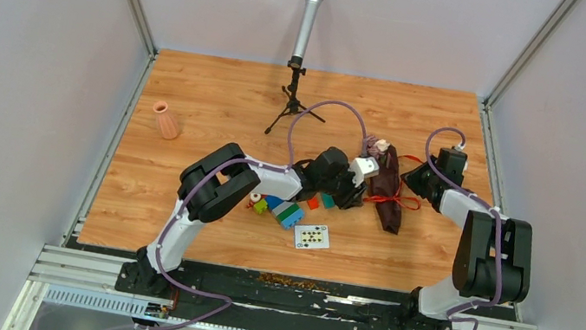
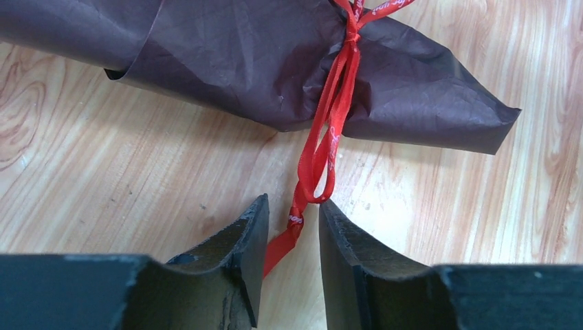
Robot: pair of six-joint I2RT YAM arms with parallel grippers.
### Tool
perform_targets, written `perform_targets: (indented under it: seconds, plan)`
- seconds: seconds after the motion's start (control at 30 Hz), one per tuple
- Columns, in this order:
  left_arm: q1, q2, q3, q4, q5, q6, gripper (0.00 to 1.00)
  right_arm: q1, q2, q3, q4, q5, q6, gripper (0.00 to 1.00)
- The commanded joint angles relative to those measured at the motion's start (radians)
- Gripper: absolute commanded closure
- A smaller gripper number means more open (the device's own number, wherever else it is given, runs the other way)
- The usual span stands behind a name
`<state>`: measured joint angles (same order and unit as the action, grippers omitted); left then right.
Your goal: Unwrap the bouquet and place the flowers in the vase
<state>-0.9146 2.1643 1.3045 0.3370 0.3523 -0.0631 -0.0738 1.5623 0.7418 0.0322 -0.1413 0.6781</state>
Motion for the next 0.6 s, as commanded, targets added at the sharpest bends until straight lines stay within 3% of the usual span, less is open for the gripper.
perform_targets:
  seconds: [0.0, 0.13, 0.27, 0.57]
  plan:
    - [-0.006, -0.007, 0.002, 0.008, -0.02, 0.02, 0.64, -0.005, 0.001, 0.037, 0.014, -0.009, -0.01, 1.0]
    - [-0.006, -0.013, -0.005, 0.01, -0.011, 0.02, 0.86, -0.006, -0.002, 0.035, 0.015, -0.005, -0.011, 1.0]
    - [-0.006, -0.047, -0.03, 0.008, -0.014, 0.016, 0.98, -0.006, -0.004, 0.034, 0.015, 0.001, -0.014, 1.0]
    - [-0.006, -0.101, -0.114, 0.033, -0.024, -0.028, 1.0, -0.008, -0.006, 0.024, 0.015, 0.017, -0.02, 1.0]
